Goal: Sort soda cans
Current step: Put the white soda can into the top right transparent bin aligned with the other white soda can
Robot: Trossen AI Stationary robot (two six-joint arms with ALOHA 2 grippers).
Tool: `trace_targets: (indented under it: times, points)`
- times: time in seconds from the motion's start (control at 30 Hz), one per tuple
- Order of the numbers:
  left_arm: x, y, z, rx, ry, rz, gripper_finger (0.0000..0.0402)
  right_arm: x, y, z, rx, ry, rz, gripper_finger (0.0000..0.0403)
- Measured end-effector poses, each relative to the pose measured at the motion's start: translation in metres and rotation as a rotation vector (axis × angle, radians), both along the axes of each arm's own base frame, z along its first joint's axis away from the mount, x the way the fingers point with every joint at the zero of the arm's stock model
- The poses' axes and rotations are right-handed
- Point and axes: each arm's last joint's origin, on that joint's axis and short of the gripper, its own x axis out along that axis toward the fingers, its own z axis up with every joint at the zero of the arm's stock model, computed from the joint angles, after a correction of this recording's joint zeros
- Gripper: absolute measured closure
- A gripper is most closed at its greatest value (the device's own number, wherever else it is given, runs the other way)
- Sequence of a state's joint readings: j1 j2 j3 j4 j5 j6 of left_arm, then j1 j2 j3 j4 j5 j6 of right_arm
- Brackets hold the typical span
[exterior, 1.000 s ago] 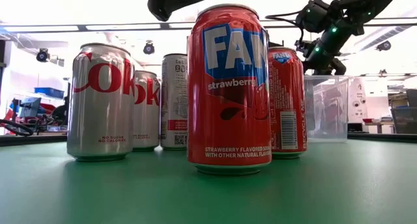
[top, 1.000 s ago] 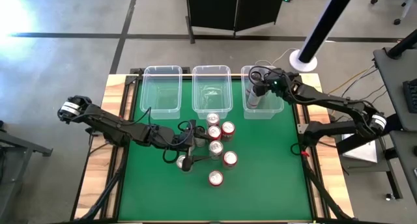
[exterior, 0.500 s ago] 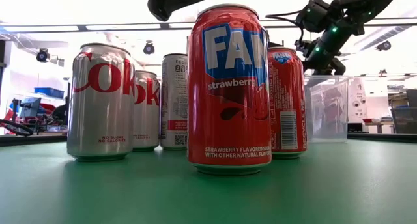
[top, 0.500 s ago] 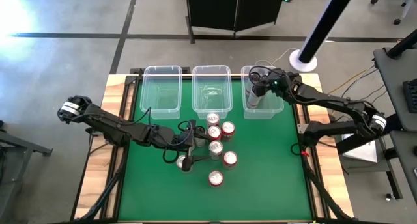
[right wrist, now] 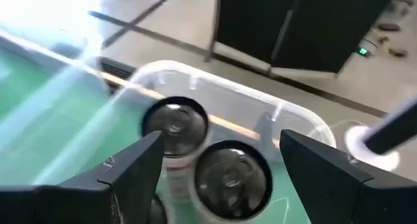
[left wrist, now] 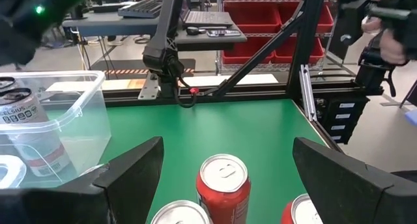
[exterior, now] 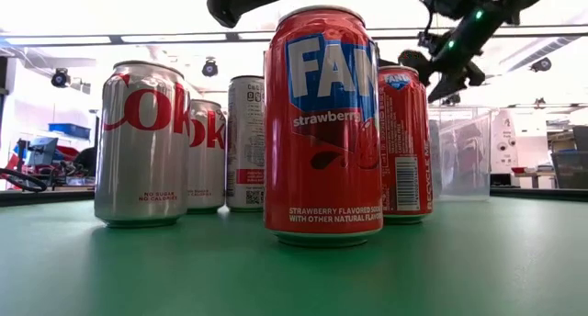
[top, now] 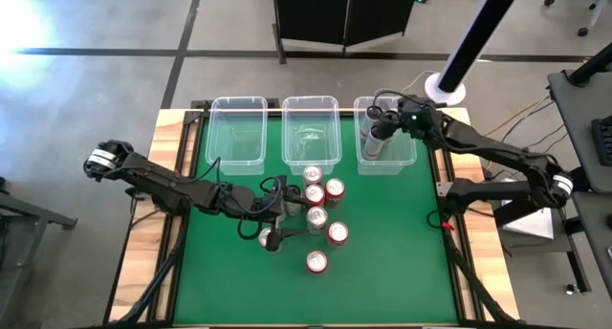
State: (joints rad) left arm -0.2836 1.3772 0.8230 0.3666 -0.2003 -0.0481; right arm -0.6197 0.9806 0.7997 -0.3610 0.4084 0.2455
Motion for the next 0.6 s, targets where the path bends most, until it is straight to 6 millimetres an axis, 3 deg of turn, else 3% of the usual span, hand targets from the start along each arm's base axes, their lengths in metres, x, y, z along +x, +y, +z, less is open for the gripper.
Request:
trace_targets:
  times: [0.17, 0.3, 0.6]
  points:
    - [-0.006, 0.007, -0.003, 0.061, 0.082, 0.132, 0.0077, 0.006, 0.025, 0.017, 0.015, -0.086, 0.206, 0.0095]
    - [-0.017, 0.02, 0.004, 0.084, 0.258, 0.249, 0.0077, 0.015, 0.054, 0.018, 0.048, -0.093, 0.349, 0.0106]
    - [-0.02, 0.036, 0.004, -0.009, 0.357, 0.217, 0.0077, 0.033, 0.112, 0.013, 0.122, -0.109, 0.52, 0.0148]
